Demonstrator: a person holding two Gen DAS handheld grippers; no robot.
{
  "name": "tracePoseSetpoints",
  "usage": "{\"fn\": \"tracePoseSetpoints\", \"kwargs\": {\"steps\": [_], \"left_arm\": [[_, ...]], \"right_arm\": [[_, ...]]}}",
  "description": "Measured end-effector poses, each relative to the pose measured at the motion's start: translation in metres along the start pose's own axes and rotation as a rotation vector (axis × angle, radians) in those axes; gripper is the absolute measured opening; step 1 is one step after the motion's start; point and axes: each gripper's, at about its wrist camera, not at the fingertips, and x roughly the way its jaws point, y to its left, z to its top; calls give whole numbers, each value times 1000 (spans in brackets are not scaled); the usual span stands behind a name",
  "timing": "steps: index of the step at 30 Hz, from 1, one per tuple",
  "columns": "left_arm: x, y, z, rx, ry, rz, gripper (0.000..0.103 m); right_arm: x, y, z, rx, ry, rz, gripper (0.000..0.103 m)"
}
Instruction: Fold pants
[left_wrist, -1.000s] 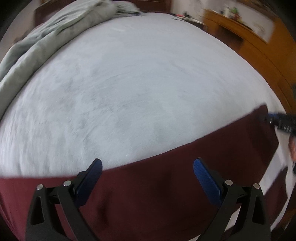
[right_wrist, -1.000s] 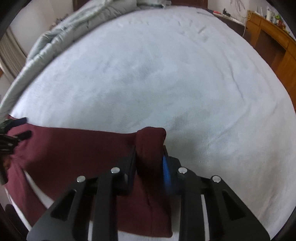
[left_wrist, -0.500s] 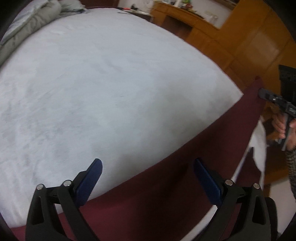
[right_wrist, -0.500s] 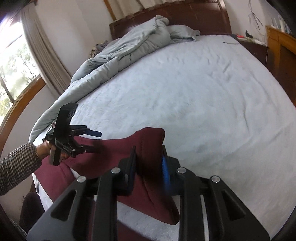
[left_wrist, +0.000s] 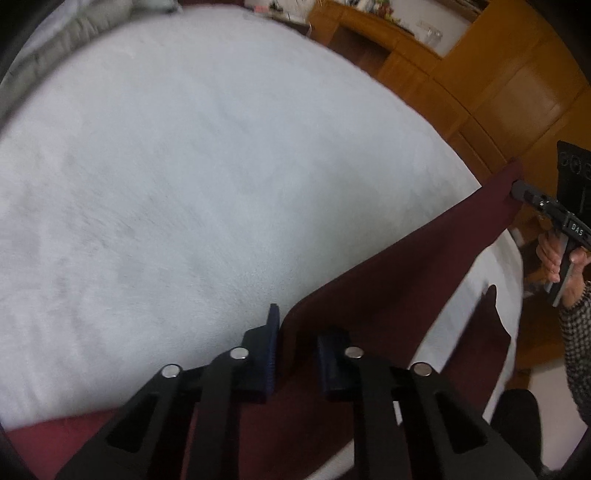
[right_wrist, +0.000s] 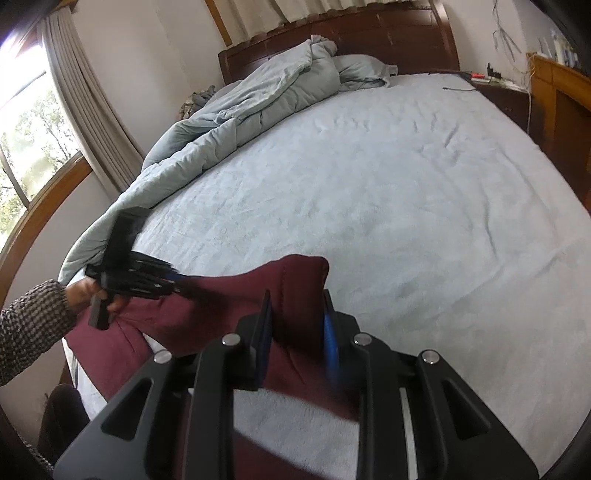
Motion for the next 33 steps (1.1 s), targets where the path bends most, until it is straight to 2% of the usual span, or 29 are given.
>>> {"fn": "tracePoseSetpoints", "kwargs": {"steps": [1, 5, 8, 13, 17, 20, 23, 24, 25, 26, 27, 28, 29, 30, 33], "left_arm": [[-10, -2, -6, 8, -22, 26, 16], [-46, -51, -40, 81, -96, 140, 17], [-55, -85, -73, 112, -99, 213, 19], [-59, -109, -118, 73, -90, 255, 19], [-60, -127, -155, 76, -84, 258, 19], [-46, -139, -184, 101, -47, 288, 19], [-29, -144, -205, 125, -20, 334, 20], [-27, -142, -208, 125, -30, 341, 20], [-27, -140, -210, 118, -40, 342, 20], [-26, -139, -209, 97, -47, 338, 20], [-26, -137, -207, 77, -52, 332, 20], [-27, -133, -207, 55, -57, 322, 20], [-26, -132, -206, 40, -59, 314, 20], [-26, -129, -205, 31, -60, 307, 20], [-26, -126, -204, 25, -65, 296, 20]], "right_arm": [[-5, 1, -4, 10, -12, -4, 23], [-22, 1, -25, 45, -28, -13, 23], [-36, 11, -53, 27, -20, -36, 23], [-46, 30, -101, 10, 25, -69, 23], [-51, 38, -139, 17, 57, -99, 23], [-49, 40, -168, 25, 109, -115, 25], [-48, 38, -192, 59, 157, -110, 35], [-50, 39, -197, 66, 167, -122, 45], [-53, 40, -201, 77, 173, -130, 51], [-58, 41, -204, 94, 166, -129, 51], [-63, 41, -206, 108, 160, -112, 53], [-71, 41, -208, 149, 146, -75, 62], [-77, 39, -209, 191, 129, -50, 67], [-81, 37, -209, 222, 118, -27, 70], [-86, 31, -209, 330, 105, 49, 70]]}}
